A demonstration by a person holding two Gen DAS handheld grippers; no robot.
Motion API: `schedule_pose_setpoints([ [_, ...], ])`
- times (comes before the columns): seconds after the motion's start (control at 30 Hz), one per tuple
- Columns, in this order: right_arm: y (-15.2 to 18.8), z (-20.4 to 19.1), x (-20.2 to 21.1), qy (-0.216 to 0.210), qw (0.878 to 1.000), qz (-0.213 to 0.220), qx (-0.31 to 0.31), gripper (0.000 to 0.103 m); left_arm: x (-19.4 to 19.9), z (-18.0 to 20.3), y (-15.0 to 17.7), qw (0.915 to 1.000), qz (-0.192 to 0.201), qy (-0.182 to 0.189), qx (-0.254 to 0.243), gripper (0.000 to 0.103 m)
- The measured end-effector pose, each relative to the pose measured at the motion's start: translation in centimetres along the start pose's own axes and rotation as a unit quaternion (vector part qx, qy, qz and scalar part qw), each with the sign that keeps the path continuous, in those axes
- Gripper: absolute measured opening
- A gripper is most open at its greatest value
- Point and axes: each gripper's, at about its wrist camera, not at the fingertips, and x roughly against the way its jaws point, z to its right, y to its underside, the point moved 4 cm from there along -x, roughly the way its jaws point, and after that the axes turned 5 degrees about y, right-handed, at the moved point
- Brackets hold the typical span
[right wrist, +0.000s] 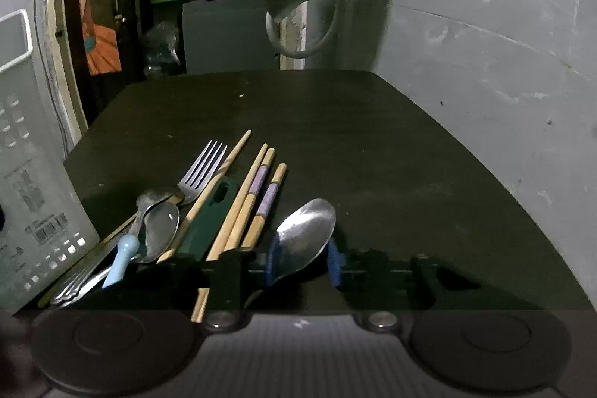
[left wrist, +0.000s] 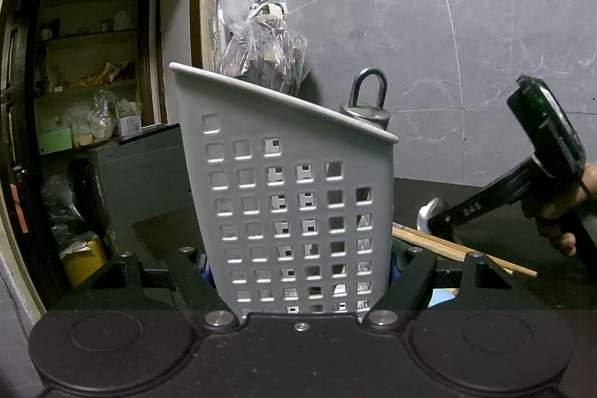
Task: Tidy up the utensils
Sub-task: 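Grasp a silver spoon by its handle with the right tool, then lift the silver spoon and carry it over the caddy with the right tool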
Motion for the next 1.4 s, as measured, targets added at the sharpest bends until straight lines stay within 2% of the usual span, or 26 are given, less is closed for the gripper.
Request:
schedule_pose_setpoints([
  [0.17,0.6,1.0,1.2,0.002,0.999,0.001,-0.033,0.016,0.0,0.0,0.0,1.0000,0.000,0.000,0.000,0.077],
  [0.33,1.4,2.1,2.1,0.002,0.999,0.003,-0.054,0.015,0.1,0.0,0.1,1.0000,0.000,0.001,-0.001,0.077],
  [0.6,2.2,3.5,3.0,-0.017,0.993,0.003,-0.114,0.010,0.1,-0.1,0.1,1.0000,0.000,-0.001,-0.001,0.077],
  [0.73,2.6,4.3,2.7,-0.030,0.989,-0.005,-0.145,0.010,0.2,0.0,0.1,1.0000,-0.001,-0.001,-0.001,0.077],
  [0.97,3.0,4.5,3.3,-0.024,0.986,-0.009,-0.165,0.008,0.2,0.0,0.1,1.0000,-0.001,-0.001,-0.001,0.077],
  [1.23,3.3,4.8,4.8,-0.014,0.984,0.006,-0.177,0.003,0.2,0.1,0.1,1.0000,-0.001,-0.001,-0.001,0.077],
  [1.4,3.3,4.9,5.9,-0.026,0.982,0.016,-0.188,0.002,0.3,0.1,0.1,1.0000,0.000,0.001,-0.001,0.077],
])
